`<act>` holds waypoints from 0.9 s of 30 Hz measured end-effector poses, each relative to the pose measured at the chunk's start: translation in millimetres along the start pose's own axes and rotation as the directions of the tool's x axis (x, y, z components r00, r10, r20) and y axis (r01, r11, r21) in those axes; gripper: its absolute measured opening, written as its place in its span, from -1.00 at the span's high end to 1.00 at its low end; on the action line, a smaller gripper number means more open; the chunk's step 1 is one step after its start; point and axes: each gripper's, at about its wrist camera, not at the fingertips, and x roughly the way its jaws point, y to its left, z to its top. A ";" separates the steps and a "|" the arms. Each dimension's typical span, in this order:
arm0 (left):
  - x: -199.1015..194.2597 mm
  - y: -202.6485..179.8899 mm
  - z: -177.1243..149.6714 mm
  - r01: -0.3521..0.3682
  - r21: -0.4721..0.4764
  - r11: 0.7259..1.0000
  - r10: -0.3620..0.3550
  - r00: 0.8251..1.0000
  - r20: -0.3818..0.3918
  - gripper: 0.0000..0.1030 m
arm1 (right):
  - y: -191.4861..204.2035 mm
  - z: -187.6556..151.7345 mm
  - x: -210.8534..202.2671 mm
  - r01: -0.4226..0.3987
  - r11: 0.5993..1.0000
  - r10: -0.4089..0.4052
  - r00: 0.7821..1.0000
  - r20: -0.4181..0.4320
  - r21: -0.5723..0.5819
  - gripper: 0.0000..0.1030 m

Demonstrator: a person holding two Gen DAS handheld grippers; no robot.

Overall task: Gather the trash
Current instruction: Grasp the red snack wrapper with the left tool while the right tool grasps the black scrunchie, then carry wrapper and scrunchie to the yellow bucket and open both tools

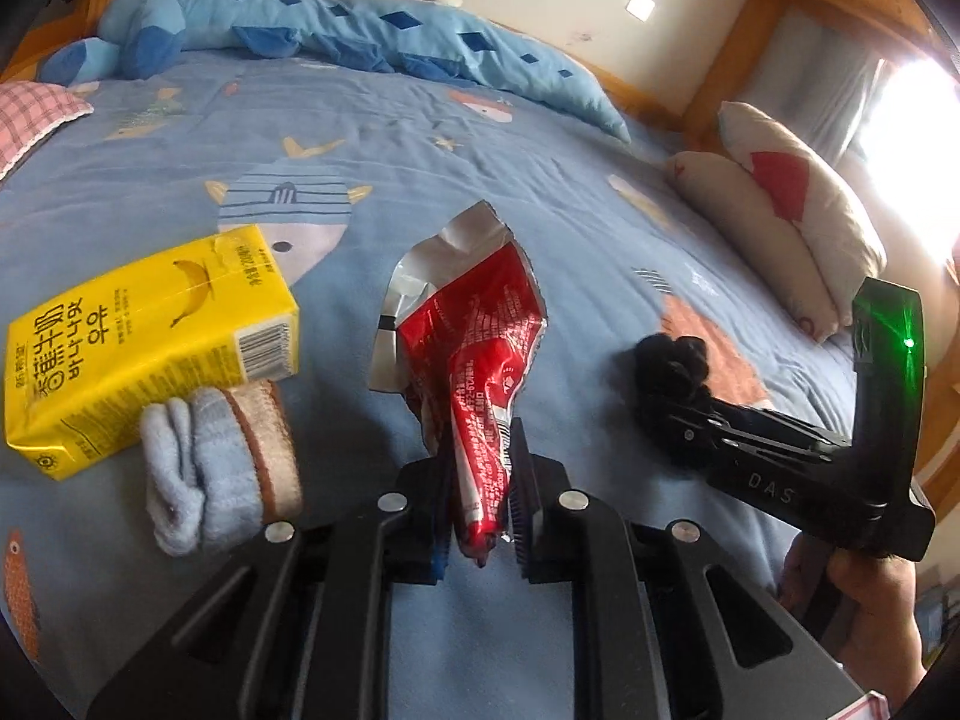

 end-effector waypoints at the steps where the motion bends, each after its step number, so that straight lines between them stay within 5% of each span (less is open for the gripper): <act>1: -2.8 -2.2 -0.9 0.005 0.010 1.000 -0.005 1.000 0.012 0.69 | 1.6 -2.7 -2.6 -0.014 1.000 0.014 1.000 0.005 -0.006 0.56; 17: -102.1 -81.3 -34.1 0.097 0.204 0.974 -0.119 0.988 0.098 0.69 | 30.0 -60.3 -147.6 -0.135 0.991 0.135 0.972 0.192 -0.010 0.58; 27: -168.7 -165.7 -102.4 0.253 0.355 0.900 -0.278 0.960 0.023 0.69 | 15.0 -148.4 -270.8 -0.108 0.988 0.074 0.959 0.274 0.112 0.58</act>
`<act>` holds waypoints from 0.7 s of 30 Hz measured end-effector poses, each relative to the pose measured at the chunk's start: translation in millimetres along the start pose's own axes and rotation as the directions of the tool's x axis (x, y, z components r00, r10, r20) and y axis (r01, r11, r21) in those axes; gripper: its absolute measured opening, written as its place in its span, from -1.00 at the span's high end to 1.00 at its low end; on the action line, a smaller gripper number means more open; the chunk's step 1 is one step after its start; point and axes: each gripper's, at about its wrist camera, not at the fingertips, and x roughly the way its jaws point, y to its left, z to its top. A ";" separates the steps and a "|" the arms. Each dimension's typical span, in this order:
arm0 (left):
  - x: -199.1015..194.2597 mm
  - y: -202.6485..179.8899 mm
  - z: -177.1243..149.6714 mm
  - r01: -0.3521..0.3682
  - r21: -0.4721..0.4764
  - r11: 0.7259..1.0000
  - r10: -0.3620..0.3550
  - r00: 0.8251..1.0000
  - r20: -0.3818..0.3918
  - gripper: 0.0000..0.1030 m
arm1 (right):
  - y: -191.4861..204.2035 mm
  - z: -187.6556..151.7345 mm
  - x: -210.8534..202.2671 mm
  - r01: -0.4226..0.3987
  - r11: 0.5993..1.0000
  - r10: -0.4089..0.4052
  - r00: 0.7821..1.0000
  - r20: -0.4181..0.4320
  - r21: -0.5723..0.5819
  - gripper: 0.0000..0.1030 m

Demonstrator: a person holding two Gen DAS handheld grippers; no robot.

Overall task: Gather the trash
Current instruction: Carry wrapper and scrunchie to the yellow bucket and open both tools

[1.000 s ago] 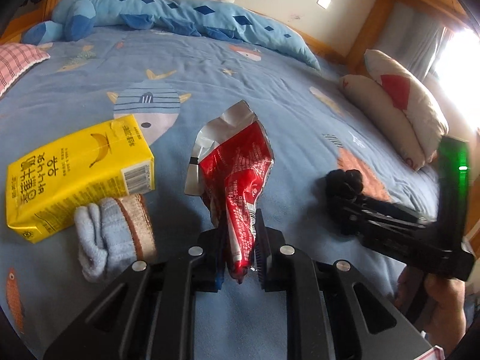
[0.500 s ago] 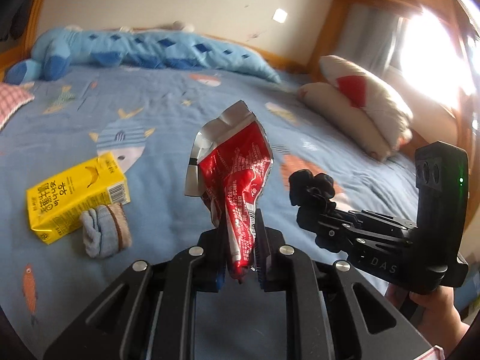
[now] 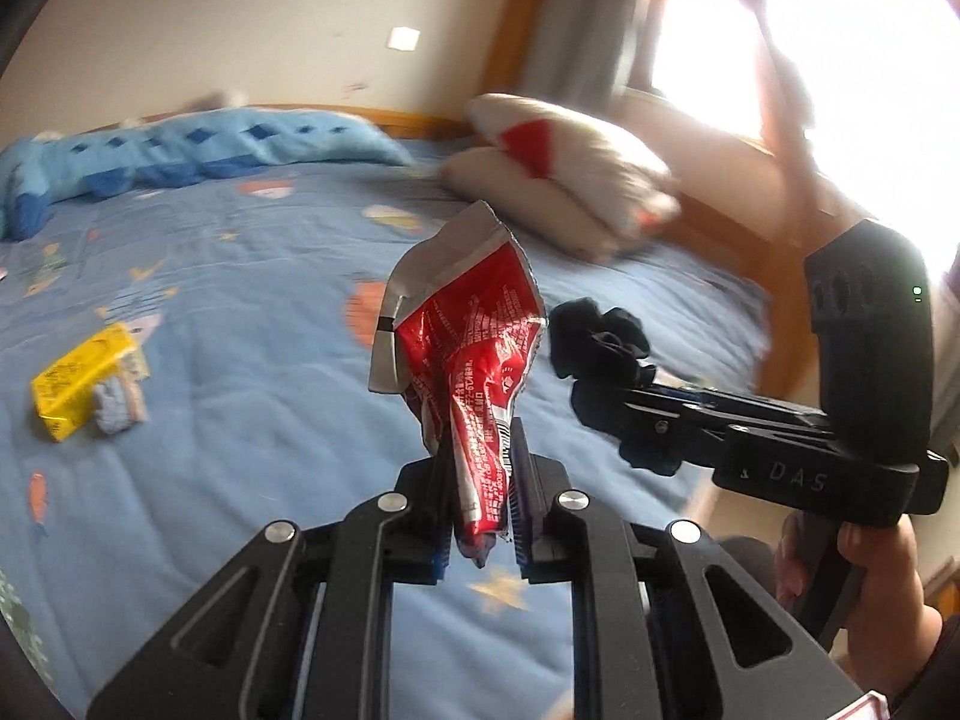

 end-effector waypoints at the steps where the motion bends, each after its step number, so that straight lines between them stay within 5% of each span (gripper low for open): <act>1: -3.3 -16.6 -5.5 0.027 0.025 0.999 -0.027 1.000 -0.005 0.69 | -3.1 -8.6 -16.2 0.022 1.000 -0.022 1.000 0.012 0.009 0.57; 6: -9.1 -75.8 -26.8 0.147 0.097 0.984 -0.143 0.989 -0.040 0.69 | -18.1 -49.8 -84.7 0.117 0.991 -0.120 0.991 0.053 0.063 0.57; 12: -2.2 -141.0 -59.1 0.297 0.143 0.944 -0.280 0.951 -0.128 0.69 | -35.2 -111.0 -163.3 0.242 0.958 -0.252 0.966 0.056 0.153 0.57; 21: 9.6 -240.6 -116.8 0.482 0.225 0.847 -0.409 0.860 -0.304 0.69 | -54.7 -197.4 -245.9 0.383 0.872 -0.404 0.915 0.009 0.304 0.57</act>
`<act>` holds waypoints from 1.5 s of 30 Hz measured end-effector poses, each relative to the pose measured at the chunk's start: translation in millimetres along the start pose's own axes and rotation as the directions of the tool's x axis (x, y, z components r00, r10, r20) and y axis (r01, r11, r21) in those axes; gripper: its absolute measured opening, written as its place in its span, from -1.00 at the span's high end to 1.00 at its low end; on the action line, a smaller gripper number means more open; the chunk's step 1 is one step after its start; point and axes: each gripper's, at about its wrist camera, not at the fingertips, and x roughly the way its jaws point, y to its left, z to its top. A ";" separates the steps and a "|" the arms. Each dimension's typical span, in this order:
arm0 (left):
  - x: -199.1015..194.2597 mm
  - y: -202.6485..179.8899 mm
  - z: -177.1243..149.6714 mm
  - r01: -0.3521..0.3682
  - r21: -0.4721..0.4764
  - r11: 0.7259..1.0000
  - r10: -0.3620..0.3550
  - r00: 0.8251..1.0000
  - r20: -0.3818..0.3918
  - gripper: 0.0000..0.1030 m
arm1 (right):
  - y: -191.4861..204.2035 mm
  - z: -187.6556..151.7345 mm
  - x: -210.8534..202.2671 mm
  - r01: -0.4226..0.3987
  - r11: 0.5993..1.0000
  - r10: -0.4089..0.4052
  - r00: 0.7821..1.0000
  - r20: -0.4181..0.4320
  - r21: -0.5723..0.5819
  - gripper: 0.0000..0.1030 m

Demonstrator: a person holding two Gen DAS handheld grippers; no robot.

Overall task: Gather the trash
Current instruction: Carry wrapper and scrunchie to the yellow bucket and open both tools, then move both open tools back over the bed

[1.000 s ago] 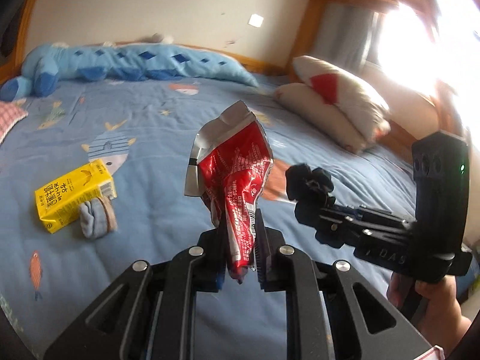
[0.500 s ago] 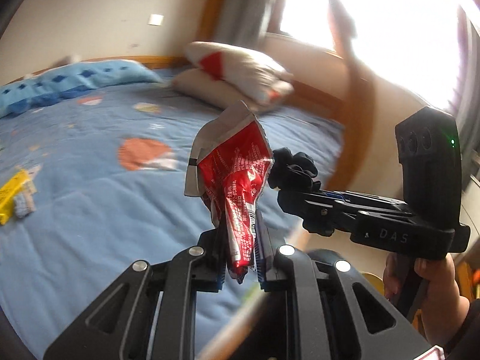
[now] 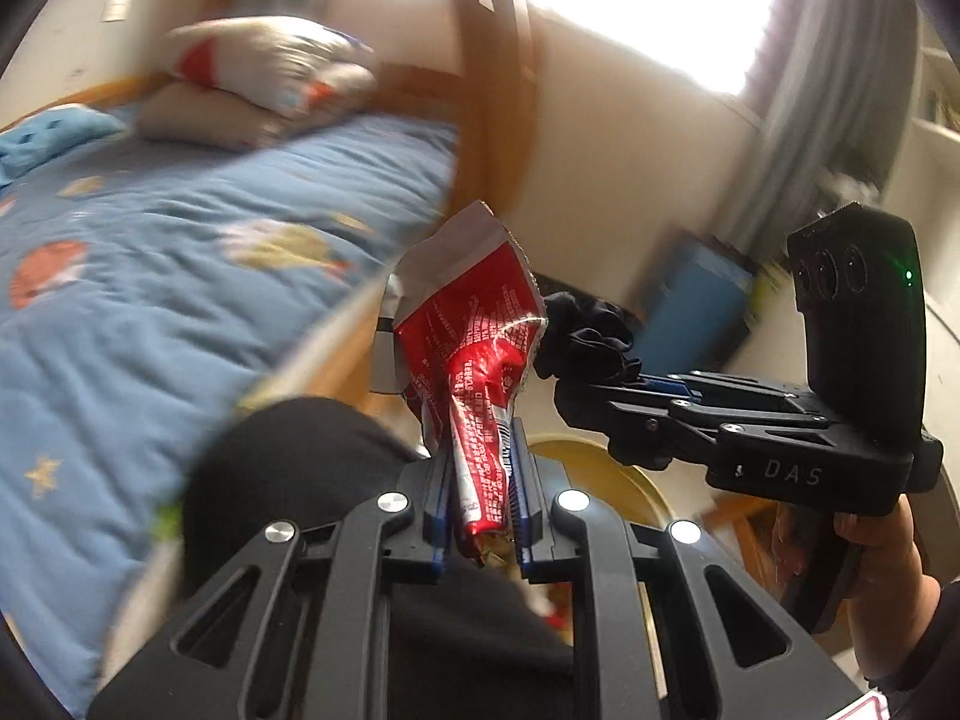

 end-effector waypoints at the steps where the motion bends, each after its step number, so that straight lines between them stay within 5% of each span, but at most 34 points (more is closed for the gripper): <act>1: 8.0 -10.6 -2.5 0.024 0.020 1.000 -0.024 0.999 -0.024 0.68 | -6.8 -7.4 -6.2 0.023 1.000 -0.023 1.000 -0.001 0.012 0.57; 7: 49.8 -63.8 -24.5 0.125 0.086 0.989 -0.111 0.983 -0.145 0.69 | -60.9 -63.7 -41.7 0.138 0.982 -0.131 0.990 -0.059 0.131 0.55; 15: 105.7 -106.6 -52.8 0.199 0.148 0.969 -0.142 0.933 -0.329 0.69 | -103.5 -111.2 -67.0 0.238 0.947 -0.216 0.969 -0.118 0.218 0.54; 21: 123.6 -104.1 -51.3 0.198 0.148 0.969 -0.135 0.925 -0.354 0.67 | -118.6 -115.4 -62.8 0.274 0.933 -0.248 0.959 -0.134 0.233 0.39; 23: 128.9 -102.7 -48.1 0.208 0.121 0.971 -0.152 0.919 -0.365 0.07 | -123.0 -113.3 -58.8 0.293 0.927 -0.266 0.954 -0.140 0.236 -0.22; 24: 131.8 -100.5 -48.3 0.194 0.126 0.973 -0.136 0.920 -0.368 -0.69 | -124.9 -113.1 -58.1 0.302 0.923 -0.275 0.951 -0.140 0.237 -0.25; 25: 130.6 -100.9 -49.7 0.166 0.139 0.976 -0.108 0.930 -0.351 -0.83 | -126.9 -112.6 -56.2 0.309 0.921 -0.281 0.949 -0.145 0.236 -0.25; 33: 140.1 -82.1 -55.1 0.123 0.107 0.987 -0.070 0.915 -0.397 -0.83 | -136.3 -116.6 -45.9 0.313 0.914 -0.269 0.943 -0.194 0.256 -0.26; 45: 135.8 -85.8 -49.8 0.122 0.122 0.985 -0.070 0.928 -0.366 -0.83 | -127.4 -107.9 -45.3 0.285 0.928 -0.243 0.951 -0.189 0.238 -0.26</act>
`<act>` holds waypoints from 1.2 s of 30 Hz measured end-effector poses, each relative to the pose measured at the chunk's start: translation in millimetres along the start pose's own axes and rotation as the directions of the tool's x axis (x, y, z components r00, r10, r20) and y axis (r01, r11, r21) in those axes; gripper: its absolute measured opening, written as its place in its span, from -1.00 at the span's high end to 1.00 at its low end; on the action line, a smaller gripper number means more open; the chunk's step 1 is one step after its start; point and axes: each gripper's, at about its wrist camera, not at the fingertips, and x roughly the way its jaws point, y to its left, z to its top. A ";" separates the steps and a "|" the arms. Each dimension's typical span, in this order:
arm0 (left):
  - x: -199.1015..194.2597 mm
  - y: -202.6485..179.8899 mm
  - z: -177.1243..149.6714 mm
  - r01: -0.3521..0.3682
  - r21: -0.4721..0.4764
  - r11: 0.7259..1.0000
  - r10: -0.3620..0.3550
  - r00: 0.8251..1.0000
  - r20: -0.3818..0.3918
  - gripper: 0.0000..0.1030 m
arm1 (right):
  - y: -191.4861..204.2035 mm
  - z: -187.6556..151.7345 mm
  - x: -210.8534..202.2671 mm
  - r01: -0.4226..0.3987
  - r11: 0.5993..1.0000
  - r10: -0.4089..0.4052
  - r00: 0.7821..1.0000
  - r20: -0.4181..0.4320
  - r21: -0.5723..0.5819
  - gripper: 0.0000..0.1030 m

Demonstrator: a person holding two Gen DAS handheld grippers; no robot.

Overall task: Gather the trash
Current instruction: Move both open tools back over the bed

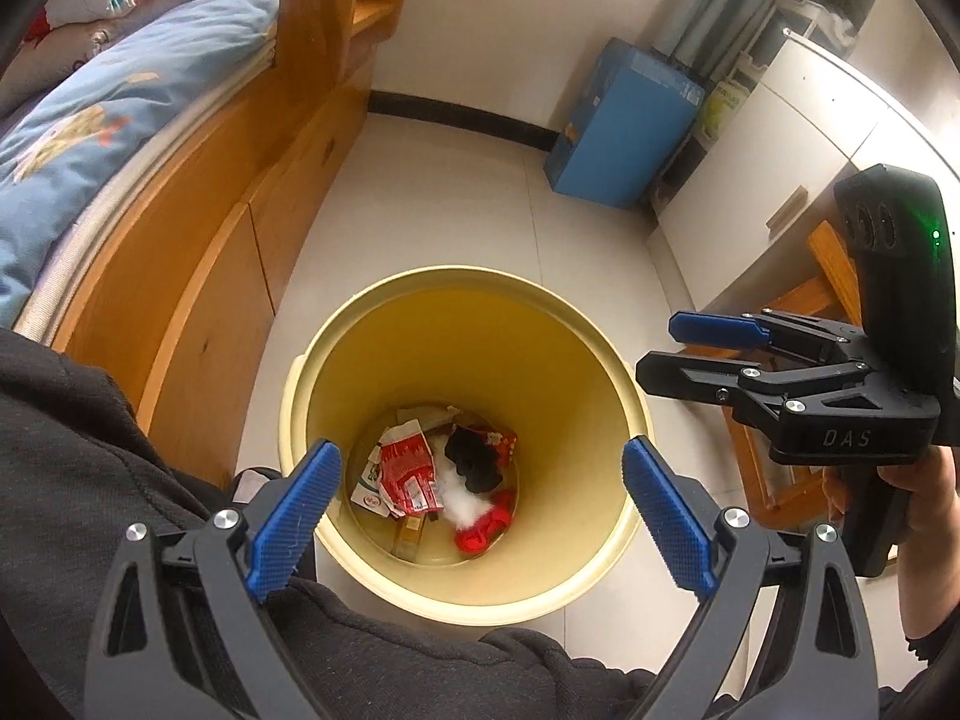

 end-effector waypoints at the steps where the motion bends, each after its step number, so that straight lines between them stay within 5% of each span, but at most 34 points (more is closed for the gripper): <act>1: -2.2 0.0 0.3 -0.003 0.001 1.000 0.003 1.000 0.006 -0.83 | 1.2 0.8 -0.2 -0.002 1.000 0.002 1.000 0.001 -0.002 -0.26; 10: -39.9 9.8 1.1 -0.046 -0.008 0.999 0.046 0.992 0.117 -0.83 | 35.0 18.1 -12.7 -0.070 0.994 0.076 0.995 0.062 -0.089 -0.26; 15: -79.0 23.9 -1.0 -0.136 -0.035 0.990 0.141 0.961 0.237 -0.84 | 75.8 35.6 -21.5 -0.120 0.969 0.156 0.975 0.161 -0.216 -0.29; 20: -136.0 53.7 -13.8 -0.259 -0.144 0.955 0.295 0.882 0.368 -0.88 | 131.1 57.8 -24.3 -0.170 0.924 0.261 0.936 0.237 -0.342 -0.48; 25: -197.3 89.3 -40.0 -0.350 -0.308 0.885 0.459 0.769 0.444 -0.92 | 195.7 76.5 -17.6 -0.254 0.852 0.392 0.889 0.236 -0.458 -0.56; 30: -251.0 125.7 -68.0 -0.426 -0.454 0.782 0.614 0.653 0.443 -0.92 | 267.0 85.9 -7.0 -0.349 0.745 0.529 0.828 0.185 -0.569 -0.58; 36: -304.0 167.5 -102.8 -0.478 -0.584 0.656 0.744 0.537 0.397 -0.92 | 344.6 89.6 5.7 -0.399 0.643 0.613 0.780 0.126 -0.654 -0.74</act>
